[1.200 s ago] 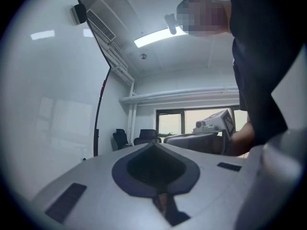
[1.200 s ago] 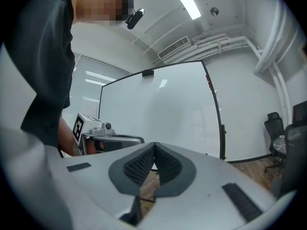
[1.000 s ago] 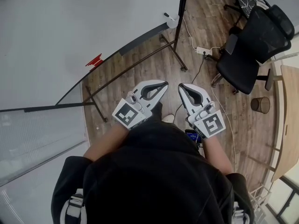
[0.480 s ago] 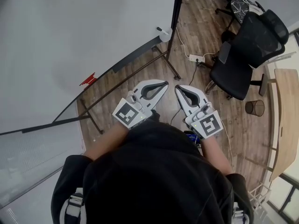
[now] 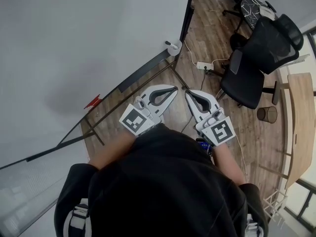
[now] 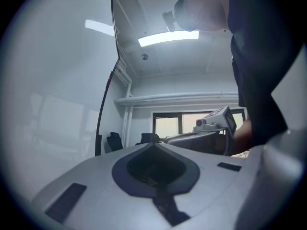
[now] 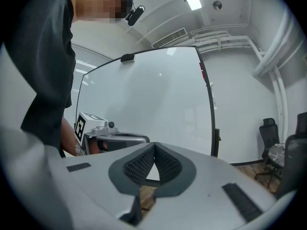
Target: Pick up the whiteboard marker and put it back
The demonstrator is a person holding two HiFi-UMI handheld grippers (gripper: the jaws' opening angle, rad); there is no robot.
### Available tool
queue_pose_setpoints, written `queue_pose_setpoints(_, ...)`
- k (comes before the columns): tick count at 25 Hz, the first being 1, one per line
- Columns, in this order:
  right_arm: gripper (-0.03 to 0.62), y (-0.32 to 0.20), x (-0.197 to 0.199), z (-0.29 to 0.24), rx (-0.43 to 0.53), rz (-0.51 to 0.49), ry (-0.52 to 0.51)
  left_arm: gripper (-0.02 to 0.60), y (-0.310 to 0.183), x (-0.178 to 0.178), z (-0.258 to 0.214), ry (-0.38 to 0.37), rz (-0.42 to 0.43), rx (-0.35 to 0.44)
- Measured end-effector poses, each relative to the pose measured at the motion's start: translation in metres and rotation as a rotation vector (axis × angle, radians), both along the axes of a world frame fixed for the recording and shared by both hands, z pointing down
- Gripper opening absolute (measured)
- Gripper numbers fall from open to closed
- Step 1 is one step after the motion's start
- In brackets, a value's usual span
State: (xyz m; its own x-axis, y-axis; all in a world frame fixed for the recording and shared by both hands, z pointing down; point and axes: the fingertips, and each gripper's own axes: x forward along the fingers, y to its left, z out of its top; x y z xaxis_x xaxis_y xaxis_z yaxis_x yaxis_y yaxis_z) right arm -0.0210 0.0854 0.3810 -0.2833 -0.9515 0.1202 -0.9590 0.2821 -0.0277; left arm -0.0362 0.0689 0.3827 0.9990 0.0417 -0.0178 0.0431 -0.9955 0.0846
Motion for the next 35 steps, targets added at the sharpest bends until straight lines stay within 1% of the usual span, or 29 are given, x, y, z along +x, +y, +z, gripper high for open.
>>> queue_pose_setpoints(4,0.001,-0.024,0.006,0.003,-0.007,0.023,0.005,0.004,-0.025,0.005,0.003,0.002,0.02,-0.005)
queue_pose_setpoints(7,0.0,-0.04,0.008,0.006,-0.013,0.044,-0.004,0.005,-0.041,0.006,0.007,-0.017,0.031,-0.007)
queue_pose_setpoints(10,0.0,-0.053,0.008,0.01,-0.022,0.06,-0.007,0.003,-0.056,0.006,0.007,-0.002,0.047,-0.02)
queue_pose_setpoints(13,0.0,-0.063,0.008,0.013,-0.025,0.067,-0.009,0.004,-0.072,0.006,0.009,0.002,0.046,-0.023)
queue_pose_setpoints(17,0.0,-0.071,0.009,0.015,-0.035,0.068,0.001,0.003,-0.086,0.005,0.01,-0.017,0.033,-0.01)
queue_pose_setpoints(21,0.0,-0.074,0.011,0.012,-0.028,0.064,0.009,0.004,-0.088,0.004,0.009,0.008,0.03,-0.013)
queue_pose_setpoints(27,0.0,-0.092,0.022,0.017,-0.024,0.037,0.006,0.004,-0.104,0.008,0.016,-0.011,-0.011,-0.006)
queue_pose_setpoints(32,0.0,-0.116,0.038,0.025,-0.03,-0.021,0.007,0.005,-0.125,0.018,0.02,-0.013,-0.079,-0.008)
queue_pose_setpoints(35,0.0,-0.129,0.051,0.027,-0.031,-0.07,0.007,0.004,-0.137,0.03,0.02,-0.02,-0.126,-0.009)
